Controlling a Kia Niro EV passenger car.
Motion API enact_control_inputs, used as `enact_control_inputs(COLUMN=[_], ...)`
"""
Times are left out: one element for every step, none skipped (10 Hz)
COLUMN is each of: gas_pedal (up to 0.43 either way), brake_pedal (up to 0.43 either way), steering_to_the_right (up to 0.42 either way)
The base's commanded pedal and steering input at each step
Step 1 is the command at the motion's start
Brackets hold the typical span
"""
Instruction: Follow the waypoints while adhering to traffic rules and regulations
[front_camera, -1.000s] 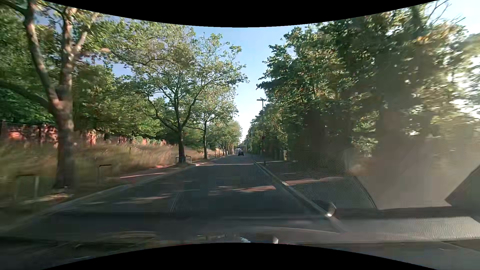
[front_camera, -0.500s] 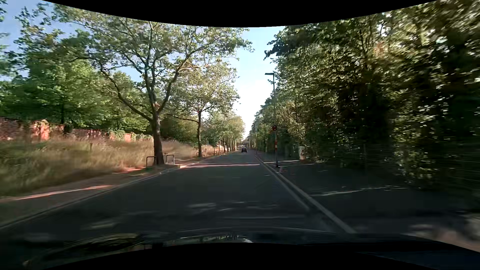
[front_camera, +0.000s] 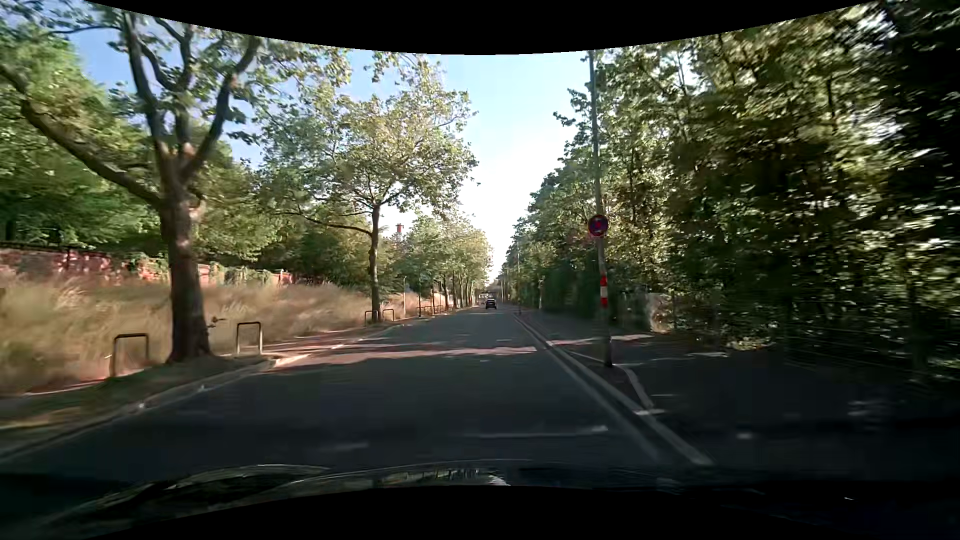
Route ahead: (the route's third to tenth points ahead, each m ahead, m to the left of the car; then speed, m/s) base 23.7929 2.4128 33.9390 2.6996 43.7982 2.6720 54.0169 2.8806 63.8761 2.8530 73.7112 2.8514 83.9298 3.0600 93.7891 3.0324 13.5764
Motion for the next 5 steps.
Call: enact_control_inputs(gas_pedal=[0.087, 0.079, 0.079, 0.079, 0.079], brake_pedal=[0.000, 0.000, 0.000, 0.000, 0.000], steering_to_the_right=[0.000, 0.000, 0.000, 0.000, 0.000])
